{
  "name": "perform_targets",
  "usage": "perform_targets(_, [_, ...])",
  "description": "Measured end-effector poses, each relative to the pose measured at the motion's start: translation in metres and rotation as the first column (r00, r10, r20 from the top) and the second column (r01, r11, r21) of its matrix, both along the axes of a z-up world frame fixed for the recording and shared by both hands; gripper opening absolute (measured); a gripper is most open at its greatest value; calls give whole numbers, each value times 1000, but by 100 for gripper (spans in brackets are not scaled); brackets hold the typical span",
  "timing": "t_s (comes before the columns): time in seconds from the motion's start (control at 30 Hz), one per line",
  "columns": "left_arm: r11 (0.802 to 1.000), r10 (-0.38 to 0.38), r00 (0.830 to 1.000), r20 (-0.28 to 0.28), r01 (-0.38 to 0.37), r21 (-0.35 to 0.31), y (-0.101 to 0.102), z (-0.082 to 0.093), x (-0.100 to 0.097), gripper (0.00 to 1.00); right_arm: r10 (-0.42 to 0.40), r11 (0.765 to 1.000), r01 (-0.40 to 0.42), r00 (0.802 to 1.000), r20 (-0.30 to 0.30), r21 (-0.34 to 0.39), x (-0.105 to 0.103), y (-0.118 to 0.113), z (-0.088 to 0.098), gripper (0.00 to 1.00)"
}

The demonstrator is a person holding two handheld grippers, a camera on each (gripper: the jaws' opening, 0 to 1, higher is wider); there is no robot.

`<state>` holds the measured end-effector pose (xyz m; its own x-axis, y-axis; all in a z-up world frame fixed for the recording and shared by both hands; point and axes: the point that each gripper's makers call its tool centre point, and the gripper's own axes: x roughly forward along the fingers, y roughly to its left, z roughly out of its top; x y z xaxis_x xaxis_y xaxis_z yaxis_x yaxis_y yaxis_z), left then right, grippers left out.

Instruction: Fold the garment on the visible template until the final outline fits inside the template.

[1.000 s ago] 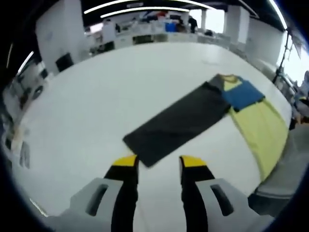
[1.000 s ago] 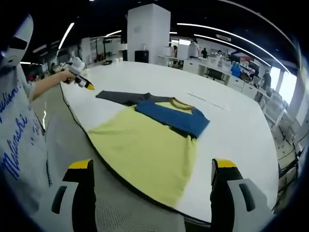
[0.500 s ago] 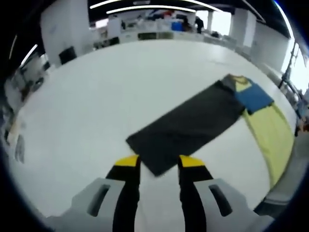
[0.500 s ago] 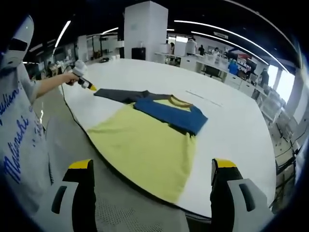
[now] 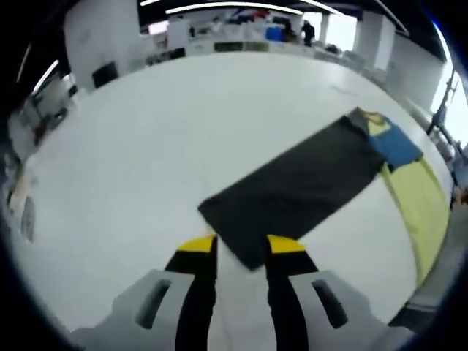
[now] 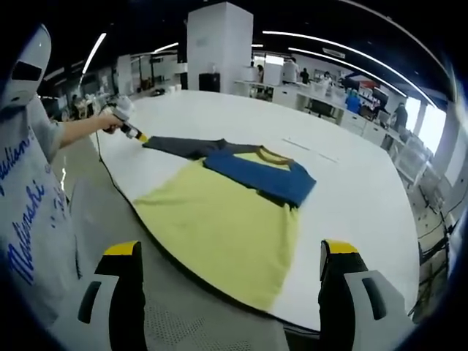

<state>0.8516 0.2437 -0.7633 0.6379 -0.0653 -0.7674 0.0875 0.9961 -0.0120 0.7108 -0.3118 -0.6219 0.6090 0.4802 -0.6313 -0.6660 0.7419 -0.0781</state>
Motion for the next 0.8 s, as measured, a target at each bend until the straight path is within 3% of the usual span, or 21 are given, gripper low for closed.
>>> perform_targets(0.53, [999, 38, 999, -30, -39, -18, 6, -14, -5, 20, 6, 999, -7, 1000, -3, -32, 1, 0, -1, 100])
perform_targets(0.8, [999, 35, 999, -29, -36, -36, 10, -14, -4, 19, 15, 1000, -15, 1000, 7, -7, 1, 9, 2, 100])
